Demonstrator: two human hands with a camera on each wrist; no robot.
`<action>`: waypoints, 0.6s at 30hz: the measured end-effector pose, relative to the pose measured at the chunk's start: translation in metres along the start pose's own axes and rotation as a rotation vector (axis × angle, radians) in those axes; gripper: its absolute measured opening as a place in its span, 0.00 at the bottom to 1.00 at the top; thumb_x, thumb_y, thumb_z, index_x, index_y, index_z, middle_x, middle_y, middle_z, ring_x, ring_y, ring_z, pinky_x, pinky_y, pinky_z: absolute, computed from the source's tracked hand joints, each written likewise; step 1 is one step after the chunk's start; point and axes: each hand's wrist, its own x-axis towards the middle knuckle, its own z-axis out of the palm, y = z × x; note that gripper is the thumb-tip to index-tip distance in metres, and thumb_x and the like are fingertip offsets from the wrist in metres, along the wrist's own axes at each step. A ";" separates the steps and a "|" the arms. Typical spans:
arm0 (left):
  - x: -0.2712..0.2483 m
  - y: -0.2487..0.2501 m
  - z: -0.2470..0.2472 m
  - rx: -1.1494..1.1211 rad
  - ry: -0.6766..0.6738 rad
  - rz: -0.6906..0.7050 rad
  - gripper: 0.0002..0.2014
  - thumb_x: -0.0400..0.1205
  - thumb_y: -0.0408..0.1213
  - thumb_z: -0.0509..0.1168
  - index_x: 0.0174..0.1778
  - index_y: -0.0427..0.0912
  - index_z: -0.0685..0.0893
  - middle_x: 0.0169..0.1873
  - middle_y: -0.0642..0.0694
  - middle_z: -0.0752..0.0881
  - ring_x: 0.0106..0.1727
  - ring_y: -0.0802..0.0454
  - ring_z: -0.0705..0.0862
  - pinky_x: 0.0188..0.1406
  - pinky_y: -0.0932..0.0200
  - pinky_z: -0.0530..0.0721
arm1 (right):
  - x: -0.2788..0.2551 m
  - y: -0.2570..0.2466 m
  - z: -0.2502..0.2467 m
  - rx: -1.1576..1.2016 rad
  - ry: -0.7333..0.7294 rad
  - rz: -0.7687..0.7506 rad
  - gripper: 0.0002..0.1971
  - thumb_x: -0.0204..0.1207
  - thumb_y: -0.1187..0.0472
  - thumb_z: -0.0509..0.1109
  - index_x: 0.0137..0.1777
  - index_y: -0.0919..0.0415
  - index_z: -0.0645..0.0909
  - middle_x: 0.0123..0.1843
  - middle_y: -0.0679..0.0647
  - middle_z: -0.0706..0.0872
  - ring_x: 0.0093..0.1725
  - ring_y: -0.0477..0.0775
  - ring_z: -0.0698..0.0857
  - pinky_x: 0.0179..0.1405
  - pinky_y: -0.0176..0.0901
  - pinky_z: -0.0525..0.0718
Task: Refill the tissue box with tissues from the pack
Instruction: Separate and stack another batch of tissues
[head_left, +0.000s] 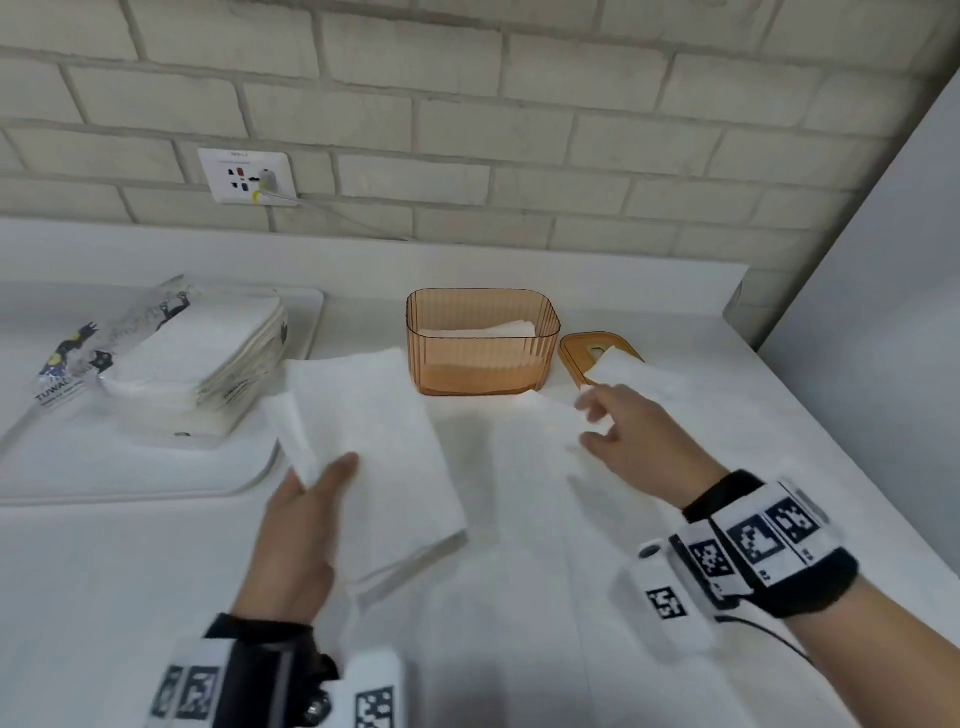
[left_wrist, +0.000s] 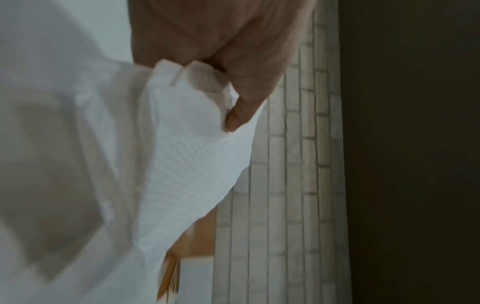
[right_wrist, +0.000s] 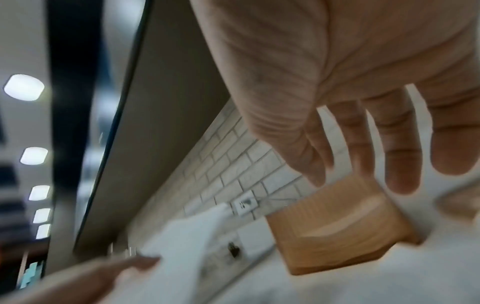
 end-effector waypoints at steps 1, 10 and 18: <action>0.001 0.005 -0.011 -0.016 0.023 0.006 0.11 0.82 0.32 0.64 0.60 0.41 0.83 0.51 0.41 0.89 0.46 0.45 0.87 0.46 0.51 0.87 | -0.003 0.006 -0.002 -0.107 -0.021 0.015 0.10 0.79 0.58 0.65 0.58 0.58 0.78 0.55 0.52 0.82 0.47 0.50 0.80 0.47 0.39 0.77; -0.013 -0.009 -0.028 -0.027 -0.033 -0.082 0.07 0.82 0.34 0.65 0.53 0.42 0.85 0.52 0.39 0.90 0.52 0.40 0.87 0.49 0.47 0.83 | -0.034 -0.008 0.076 -0.353 -0.349 0.188 0.25 0.74 0.40 0.66 0.28 0.56 0.62 0.28 0.48 0.69 0.29 0.49 0.72 0.27 0.40 0.69; -0.020 -0.013 -0.043 -0.025 -0.049 -0.103 0.08 0.81 0.35 0.65 0.54 0.41 0.85 0.51 0.41 0.90 0.53 0.40 0.87 0.47 0.49 0.83 | -0.039 -0.016 0.094 -0.157 -0.196 0.326 0.19 0.75 0.53 0.69 0.60 0.60 0.69 0.63 0.57 0.73 0.58 0.58 0.80 0.47 0.43 0.77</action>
